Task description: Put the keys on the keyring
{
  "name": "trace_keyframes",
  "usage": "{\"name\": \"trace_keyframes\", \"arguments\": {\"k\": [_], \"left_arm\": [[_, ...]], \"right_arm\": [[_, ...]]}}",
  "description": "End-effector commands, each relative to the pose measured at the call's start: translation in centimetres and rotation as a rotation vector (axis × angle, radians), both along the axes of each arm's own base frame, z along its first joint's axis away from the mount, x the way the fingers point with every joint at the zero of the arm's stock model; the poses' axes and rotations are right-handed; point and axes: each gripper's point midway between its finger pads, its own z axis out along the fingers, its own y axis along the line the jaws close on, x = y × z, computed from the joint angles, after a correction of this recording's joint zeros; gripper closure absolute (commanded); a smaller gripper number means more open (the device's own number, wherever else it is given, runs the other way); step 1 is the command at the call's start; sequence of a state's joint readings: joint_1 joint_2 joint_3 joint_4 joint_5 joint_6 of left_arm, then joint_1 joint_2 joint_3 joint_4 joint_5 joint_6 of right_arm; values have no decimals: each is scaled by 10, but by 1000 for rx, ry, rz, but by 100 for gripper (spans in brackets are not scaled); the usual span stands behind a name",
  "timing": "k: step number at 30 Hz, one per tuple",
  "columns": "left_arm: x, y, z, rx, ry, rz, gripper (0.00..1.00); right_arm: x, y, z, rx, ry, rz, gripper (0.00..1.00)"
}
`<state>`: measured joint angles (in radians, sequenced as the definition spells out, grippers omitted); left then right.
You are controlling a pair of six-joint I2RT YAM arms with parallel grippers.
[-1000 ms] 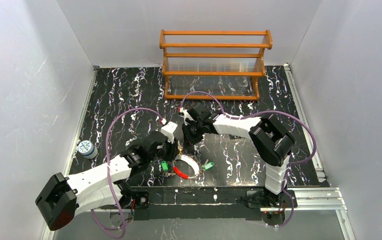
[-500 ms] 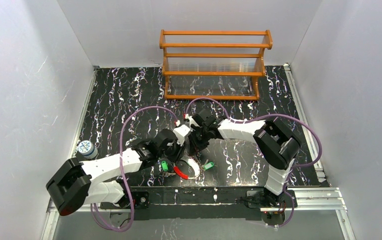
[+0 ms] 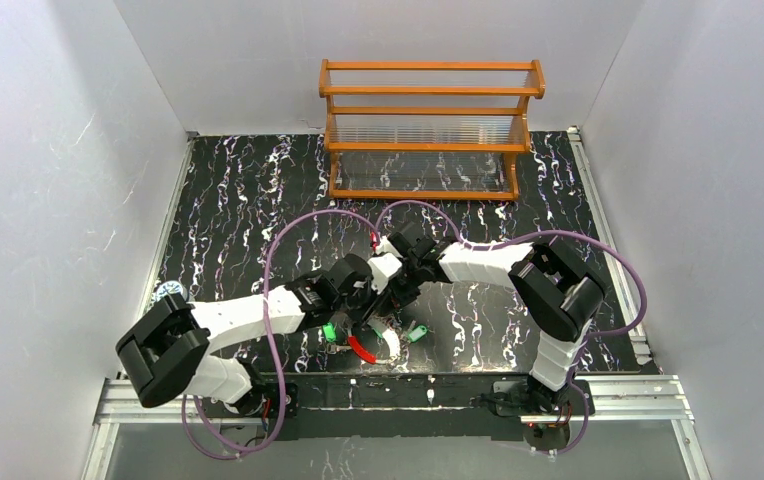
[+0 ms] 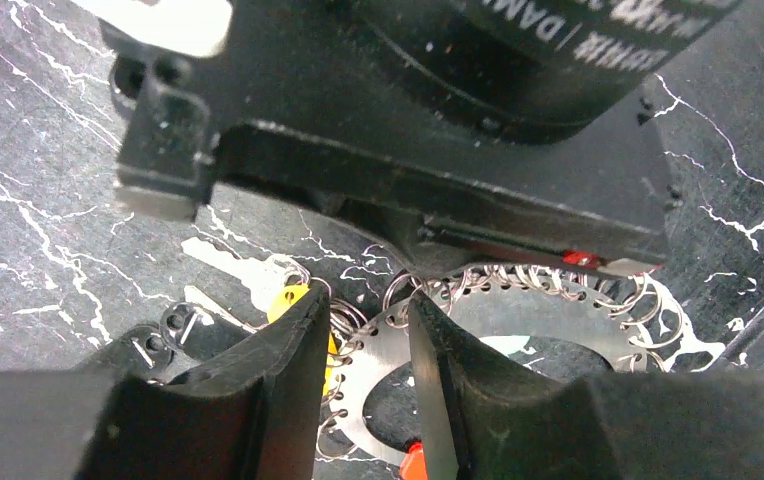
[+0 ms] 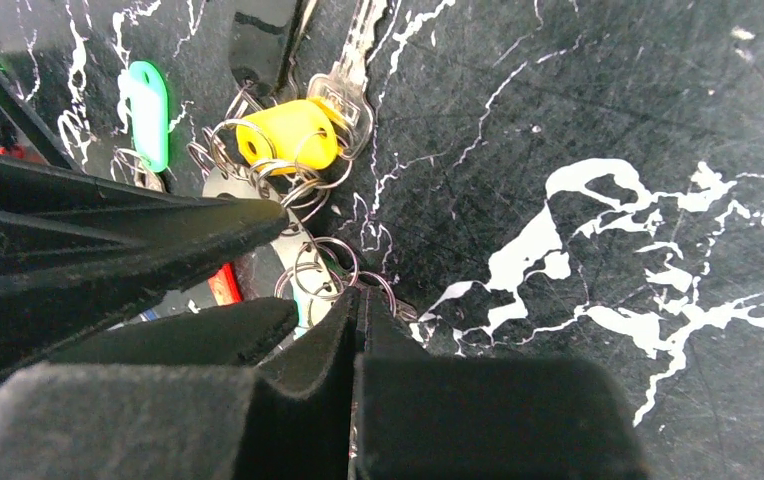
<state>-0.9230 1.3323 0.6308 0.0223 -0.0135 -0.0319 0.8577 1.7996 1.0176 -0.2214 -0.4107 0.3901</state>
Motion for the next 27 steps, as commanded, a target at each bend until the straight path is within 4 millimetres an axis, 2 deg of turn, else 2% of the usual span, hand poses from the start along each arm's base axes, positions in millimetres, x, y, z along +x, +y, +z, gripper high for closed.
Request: {"name": "trace_keyframes", "arguments": {"k": [1, 16, 20, 27], "left_arm": [[10, -6, 16, -4, -50, 3, 66], [7, 17, 30, -55, -100, 115, 66], [3, 24, 27, -64, -94, 131, 67], [-1, 27, 26, -91, -76, 168, 68]], "right_arm": [[1, 14, 18, 90, -12, 7, 94], [19, 43, 26, 148, -7, 3, 93], [24, 41, 29, 147, -27, -8, 92], [35, 26, 32, 131, -55, -37, 87]]}}
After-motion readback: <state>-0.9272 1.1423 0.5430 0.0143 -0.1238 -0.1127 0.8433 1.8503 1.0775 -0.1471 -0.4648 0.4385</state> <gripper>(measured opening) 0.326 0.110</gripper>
